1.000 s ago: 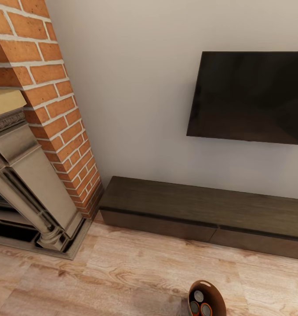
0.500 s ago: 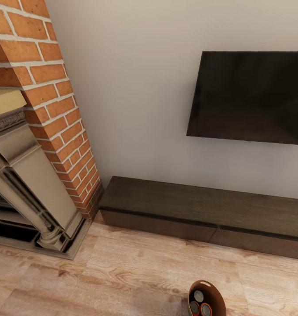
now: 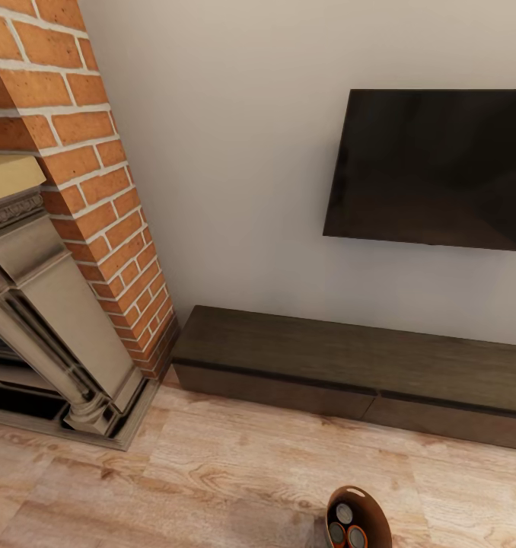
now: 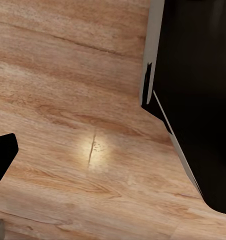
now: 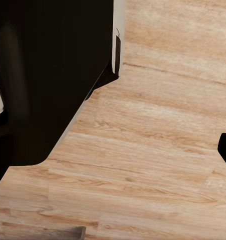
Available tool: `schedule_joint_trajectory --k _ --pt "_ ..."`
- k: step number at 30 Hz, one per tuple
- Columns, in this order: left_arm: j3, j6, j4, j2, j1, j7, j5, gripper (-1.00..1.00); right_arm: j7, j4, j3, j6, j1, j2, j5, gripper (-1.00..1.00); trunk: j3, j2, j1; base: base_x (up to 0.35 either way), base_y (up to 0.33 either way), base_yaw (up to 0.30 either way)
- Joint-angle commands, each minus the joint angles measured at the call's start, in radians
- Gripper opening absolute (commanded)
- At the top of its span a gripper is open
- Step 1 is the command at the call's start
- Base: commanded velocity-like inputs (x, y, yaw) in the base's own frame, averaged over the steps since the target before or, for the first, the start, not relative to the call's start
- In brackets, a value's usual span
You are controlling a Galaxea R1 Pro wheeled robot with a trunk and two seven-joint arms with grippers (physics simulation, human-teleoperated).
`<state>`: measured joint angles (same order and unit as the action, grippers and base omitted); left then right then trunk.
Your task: Put the three can of soda from the living room inside the tash can in the kitchen.
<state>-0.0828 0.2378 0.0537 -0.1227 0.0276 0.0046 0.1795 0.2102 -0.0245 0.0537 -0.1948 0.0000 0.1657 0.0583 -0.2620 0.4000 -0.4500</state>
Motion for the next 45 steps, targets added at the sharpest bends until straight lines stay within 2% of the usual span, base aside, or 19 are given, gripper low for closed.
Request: schedule_joint_trajectory --k 1,45 --pt "0.0 0.0 0.0 0.0 0.0 0.0 0.0 1.0 0.0 0.0 0.0 0.0 0.0 0.0 0.0 1.0 0.0 0.0 0.0 0.0 0.0 0.0" --pt "0.0 0.0 0.0 0.0 0.0 0.0 0.0 1.0 0.0 0.0 0.0 0.0 0.0 0.0 0.0 1.0 0.0 0.0 0.0 0.0 0.0 0.0"
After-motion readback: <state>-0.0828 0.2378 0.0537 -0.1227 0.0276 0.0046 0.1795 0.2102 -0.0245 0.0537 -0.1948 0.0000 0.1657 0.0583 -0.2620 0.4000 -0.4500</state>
